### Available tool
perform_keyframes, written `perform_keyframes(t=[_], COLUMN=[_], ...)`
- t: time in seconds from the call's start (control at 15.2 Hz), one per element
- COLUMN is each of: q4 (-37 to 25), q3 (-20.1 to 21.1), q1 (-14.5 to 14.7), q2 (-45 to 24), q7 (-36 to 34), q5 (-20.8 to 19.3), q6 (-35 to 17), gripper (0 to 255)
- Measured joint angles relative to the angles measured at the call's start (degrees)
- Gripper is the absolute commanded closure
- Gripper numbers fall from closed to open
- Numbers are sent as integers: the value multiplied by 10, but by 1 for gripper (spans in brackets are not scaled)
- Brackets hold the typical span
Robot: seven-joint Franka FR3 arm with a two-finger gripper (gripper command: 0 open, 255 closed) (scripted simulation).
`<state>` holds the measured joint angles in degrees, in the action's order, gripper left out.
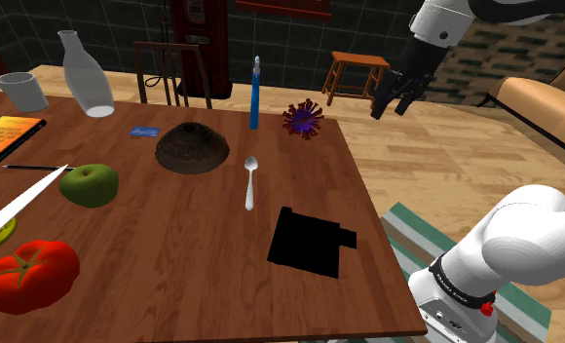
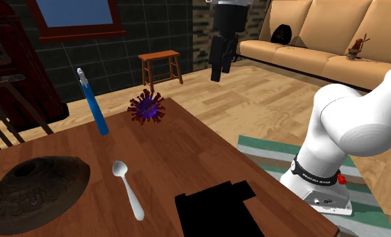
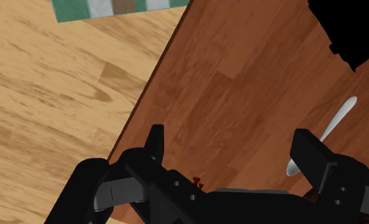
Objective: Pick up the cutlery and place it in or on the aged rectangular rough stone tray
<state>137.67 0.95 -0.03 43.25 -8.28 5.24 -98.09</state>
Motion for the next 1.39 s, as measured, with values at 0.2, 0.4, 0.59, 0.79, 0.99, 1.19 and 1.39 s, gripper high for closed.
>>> perform_keyframes(t=[0.2,0.4,0.59,0.79,0.99,1.19,1.39], q4=[8,9,0,-10,-29,-67,-106], q3=[20,67,115,163,213,258,302], q1=[1,4,2,-2,-9,-23,-33], q2=[-6,-35,-75,-121,-175,-243,-319], q7=[-25,-87,-153,-222,-296,-373,-461], q5=[5,16,21,18,6,-24,-67], q6=[-16,-48,-82,-117,-149,-170,-189], gripper=[0,0,0,0,0,0,0])
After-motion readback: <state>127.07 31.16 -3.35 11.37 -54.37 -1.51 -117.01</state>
